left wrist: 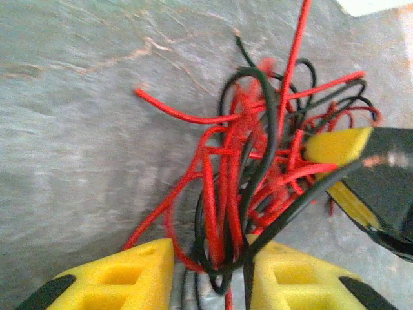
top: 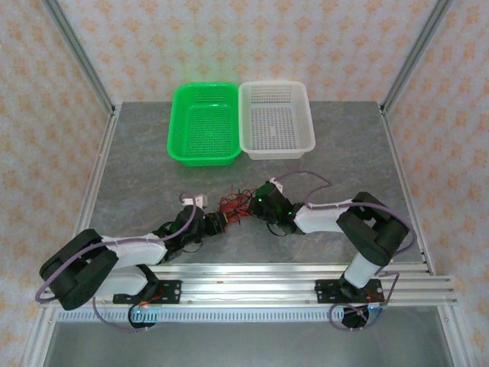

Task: Untangle the cables

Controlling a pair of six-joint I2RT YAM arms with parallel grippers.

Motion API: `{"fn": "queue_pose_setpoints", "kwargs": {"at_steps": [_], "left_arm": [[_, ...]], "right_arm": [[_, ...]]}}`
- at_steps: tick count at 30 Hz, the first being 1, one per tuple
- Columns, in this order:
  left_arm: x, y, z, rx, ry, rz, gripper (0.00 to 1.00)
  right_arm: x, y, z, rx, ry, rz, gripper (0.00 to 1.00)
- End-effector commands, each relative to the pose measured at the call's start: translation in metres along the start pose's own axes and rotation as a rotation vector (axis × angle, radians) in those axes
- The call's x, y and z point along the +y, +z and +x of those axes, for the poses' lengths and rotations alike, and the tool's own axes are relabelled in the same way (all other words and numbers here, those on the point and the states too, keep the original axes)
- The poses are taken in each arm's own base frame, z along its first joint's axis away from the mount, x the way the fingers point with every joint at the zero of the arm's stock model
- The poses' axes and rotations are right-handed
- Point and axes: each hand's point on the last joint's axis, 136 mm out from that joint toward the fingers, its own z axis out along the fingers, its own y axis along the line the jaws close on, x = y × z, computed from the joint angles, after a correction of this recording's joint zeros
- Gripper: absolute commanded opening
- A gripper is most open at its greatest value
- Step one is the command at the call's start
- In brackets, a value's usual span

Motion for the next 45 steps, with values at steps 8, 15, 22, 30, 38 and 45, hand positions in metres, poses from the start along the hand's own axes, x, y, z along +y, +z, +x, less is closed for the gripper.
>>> {"fn": "queue_pose_setpoints", "kwargs": {"at_steps": [8, 15, 22, 30, 38, 45], "left_arm": [[0.054, -0.024, -0.027, -0.091, 0.009, -0.384, 0.39], [0.015, -0.052, -0.068, -0.181, 0.047, -0.378, 0.46], [-0.051, -0.059, -0.071, -0.12, 0.195, -0.249, 0.53], [-0.097, -0.016, -0.043, -0.017, 0.282, -0.13, 0.57], [-0.089, 0.012, -0.03, 0.035, 0.347, -0.169, 0.59], [-0.062, 0.041, -0.026, 0.021, 0.362, -0.266, 0.53]], "right_arm": [[-0.07, -0.008, 0.033, 0.083, 0.027, 0.195, 0.18], [-0.058, -0.019, 0.027, 0.073, 0.009, 0.175, 0.18], [-0.035, -0.029, 0.013, 0.05, -0.003, 0.131, 0.19], [-0.026, -0.036, 0.007, 0.037, -0.007, 0.111, 0.19], [-0.029, -0.039, 0.007, 0.027, 0.002, 0.11, 0.19], [-0.033, -0.04, 0.007, 0.021, 0.014, 0.118, 0.19]]}}
